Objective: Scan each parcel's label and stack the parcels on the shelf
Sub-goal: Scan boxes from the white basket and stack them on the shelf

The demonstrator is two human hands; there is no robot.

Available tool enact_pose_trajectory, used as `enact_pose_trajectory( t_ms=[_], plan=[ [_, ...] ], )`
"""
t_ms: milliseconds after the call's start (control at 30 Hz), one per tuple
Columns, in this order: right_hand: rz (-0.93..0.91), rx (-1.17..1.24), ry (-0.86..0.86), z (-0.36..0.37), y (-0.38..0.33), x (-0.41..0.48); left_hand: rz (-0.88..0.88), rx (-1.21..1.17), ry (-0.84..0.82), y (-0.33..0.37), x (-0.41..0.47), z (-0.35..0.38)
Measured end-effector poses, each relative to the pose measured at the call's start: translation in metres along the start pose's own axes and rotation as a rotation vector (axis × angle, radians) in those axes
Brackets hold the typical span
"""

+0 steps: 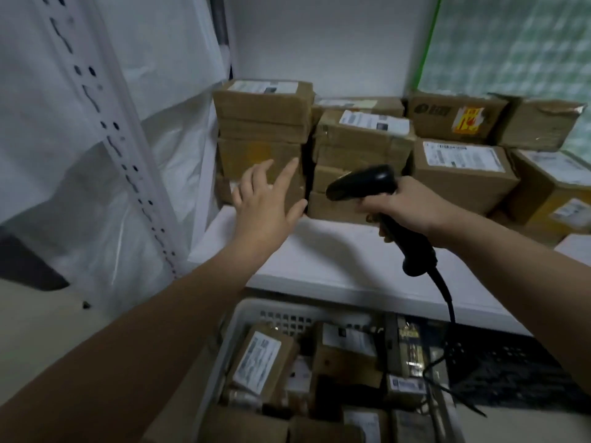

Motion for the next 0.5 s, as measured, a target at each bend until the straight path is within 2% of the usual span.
enact_pose_trajectory(
  t_ms=[267, 367, 500],
  plan=[
    [0.119, -0.196, -0.149, 0.09, 0.098, -0.073, -0.156, -0.078, -0.249, -0.04, -0.147, 0.073],
    [0.149, -0.183, -0.171, 0.109, 0.134, -0.092, -0.205, -0.107, -0.318, -0.058, -0.189, 0.097],
    [0.236, -0.083, -0.159, 0.124, 0.174, -0.11, -0.191, 0.001, -0.453, -0.063, -0.227, 0.126]
  ],
)
Point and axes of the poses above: each hand's wrist, its own x-axis towards the middle knuckle, its own z-axis out of the palm, y = z × x, the point moved 5 cm from there along x, towards the middle knuckle, and after that the axes turned 5 degrees about -y, right-handed, at the moved point
